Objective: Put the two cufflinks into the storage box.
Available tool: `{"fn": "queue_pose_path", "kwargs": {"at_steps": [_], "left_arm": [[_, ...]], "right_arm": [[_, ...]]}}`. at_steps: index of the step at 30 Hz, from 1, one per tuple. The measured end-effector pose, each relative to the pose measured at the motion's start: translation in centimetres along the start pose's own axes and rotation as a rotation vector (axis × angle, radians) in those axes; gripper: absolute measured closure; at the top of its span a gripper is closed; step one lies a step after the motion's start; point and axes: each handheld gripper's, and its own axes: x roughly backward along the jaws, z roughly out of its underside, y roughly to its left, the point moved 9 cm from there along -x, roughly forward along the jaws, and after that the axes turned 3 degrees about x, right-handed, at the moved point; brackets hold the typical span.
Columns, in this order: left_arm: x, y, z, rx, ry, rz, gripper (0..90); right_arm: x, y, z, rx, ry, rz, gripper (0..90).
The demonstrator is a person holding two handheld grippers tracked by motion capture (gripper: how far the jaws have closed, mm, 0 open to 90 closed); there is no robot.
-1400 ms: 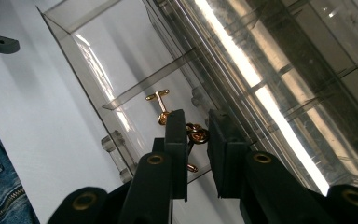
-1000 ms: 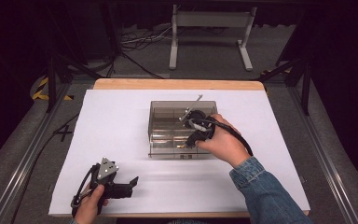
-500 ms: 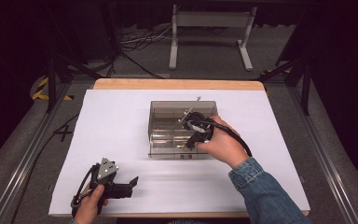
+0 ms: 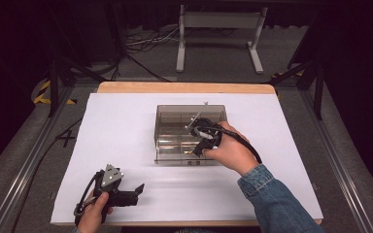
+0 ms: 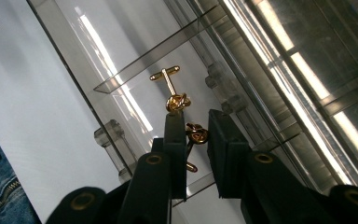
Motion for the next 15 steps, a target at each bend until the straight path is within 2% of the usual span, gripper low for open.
{"fn": "queue_pose_path", "kwargs": {"at_steps": [15], "left_arm": [[0.0, 0.0, 0.0, -0.002, 0.005, 0.0, 0.4]], "right_arm": [[1.1, 0.4, 0.0, 0.012, -0.046, -0.002, 72.5]]}}
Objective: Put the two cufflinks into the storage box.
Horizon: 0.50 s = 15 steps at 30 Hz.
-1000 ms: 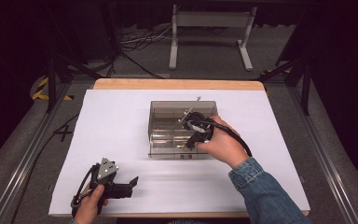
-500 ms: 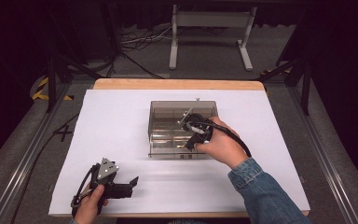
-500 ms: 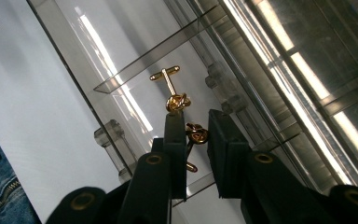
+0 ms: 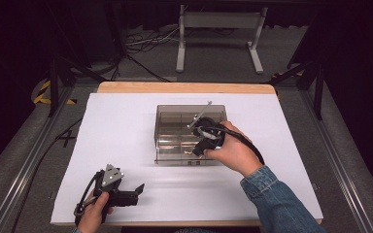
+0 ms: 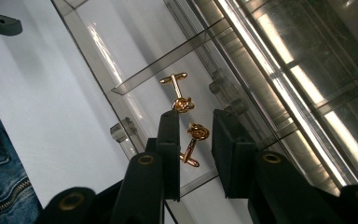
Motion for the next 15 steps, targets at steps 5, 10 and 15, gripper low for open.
{"fn": "queue_pose_path", "kwargs": {"at_steps": [5, 10, 15], "left_arm": [[0.0, 0.0, 0.0, 0.002, -0.002, 0.003, 0.4], [0.0, 0.0, 0.0, 0.002, -0.002, 0.001, 0.4], [0.0, 0.0, 0.0, 0.001, -0.002, -0.003, 0.4]], "right_arm": [[0.4, 0.1, 0.0, 0.002, -0.015, -0.005, 72.6], [1.3, 0.5, 0.1, 0.027, -0.053, -0.01, 70.5], [2.3, 0.8, 0.4, 0.048, -0.098, -0.008, 66.3]]}}
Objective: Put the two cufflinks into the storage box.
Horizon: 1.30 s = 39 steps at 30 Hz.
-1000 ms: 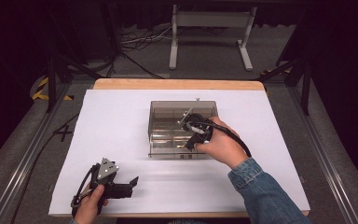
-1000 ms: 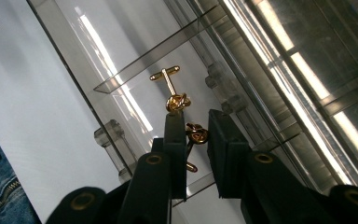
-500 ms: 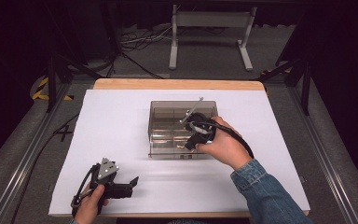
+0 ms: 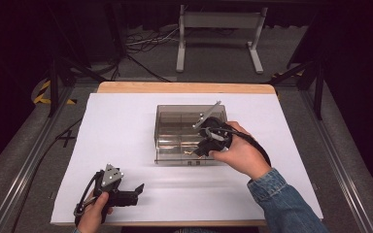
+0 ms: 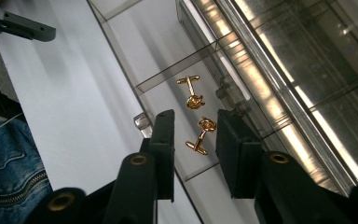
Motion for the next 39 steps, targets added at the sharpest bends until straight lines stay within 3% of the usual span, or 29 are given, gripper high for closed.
{"fn": "queue_pose_path", "kwargs": {"at_steps": [11, 24, 39], "left_arm": [[0.0, 0.0, 0.0, 0.0, 0.003, -0.001, 0.4], [0.0, 0.0, 0.0, 0.001, 0.003, -0.003, 0.4], [-0.1, 0.0, 0.1, 0.002, 0.004, -0.007, 0.4]], "right_arm": [[2.6, 0.5, 1.5, 0.019, -0.108, -0.007, 59.4], [4.7, 0.9, 4.0, 0.019, -0.166, 0.005, 56.4], [6.4, 0.9, 7.3, -0.029, -0.227, 0.039, 55.6]]}}
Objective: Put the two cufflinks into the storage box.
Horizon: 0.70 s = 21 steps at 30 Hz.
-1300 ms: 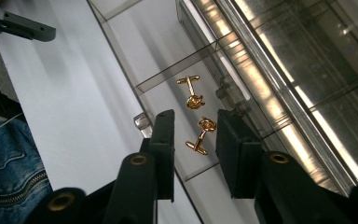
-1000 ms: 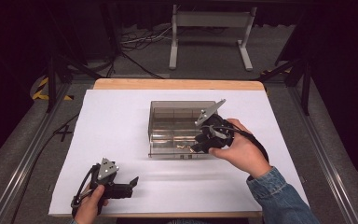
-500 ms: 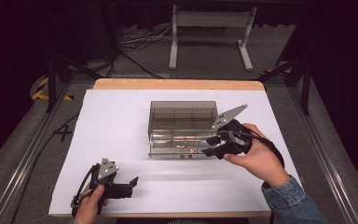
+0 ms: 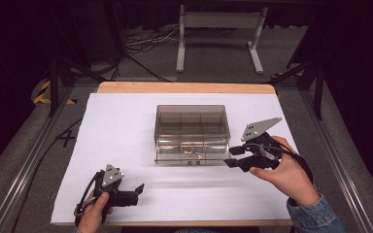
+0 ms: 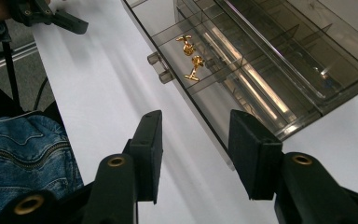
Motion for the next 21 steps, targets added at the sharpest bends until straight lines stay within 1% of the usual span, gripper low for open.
{"fn": "queue_pose_path", "kwargs": {"at_steps": [6, 13, 14, 15, 16, 17, 18, 21], "left_arm": [[0.0, 0.0, 0.0, 0.001, 0.0, 0.0, 0.4], [-0.1, -0.1, 0.0, -0.002, 0.001, -0.001, 0.4], [0.0, -0.1, 0.0, -0.002, 0.002, 0.0, 0.4], [0.0, -0.1, 0.0, -0.002, 0.001, -0.001, 0.4], [0.0, -0.1, 0.0, -0.002, 0.001, -0.001, 0.4], [0.0, -0.1, 0.0, -0.001, 0.002, -0.001, 0.4], [0.0, 0.0, 0.0, -0.002, 0.001, -0.002, 0.4], [0.0, -0.1, 0.0, -0.003, 0.001, 0.0, 0.4]], "right_arm": [[0.2, -0.2, 1.6, -0.013, -0.021, 0.019, 54.9], [-0.2, 0.2, 3.9, -0.031, -0.107, 0.029, 54.9], [-0.3, 0.2, 4.3, -0.029, -0.111, 0.026, 53.9], [-0.5, 0.1, 4.6, -0.024, -0.103, 0.026, 52.8], [-0.5, 0.1, 4.6, -0.024, -0.103, 0.026, 52.8], [-0.4, 0.0, 4.9, -0.015, -0.103, 0.039, 52.6], [-0.3, 0.0, 5.1, -0.015, -0.135, 0.035, 51.5], [-0.5, 0.0, 5.5, -0.009, -0.14, 0.044, 51.5]]}}
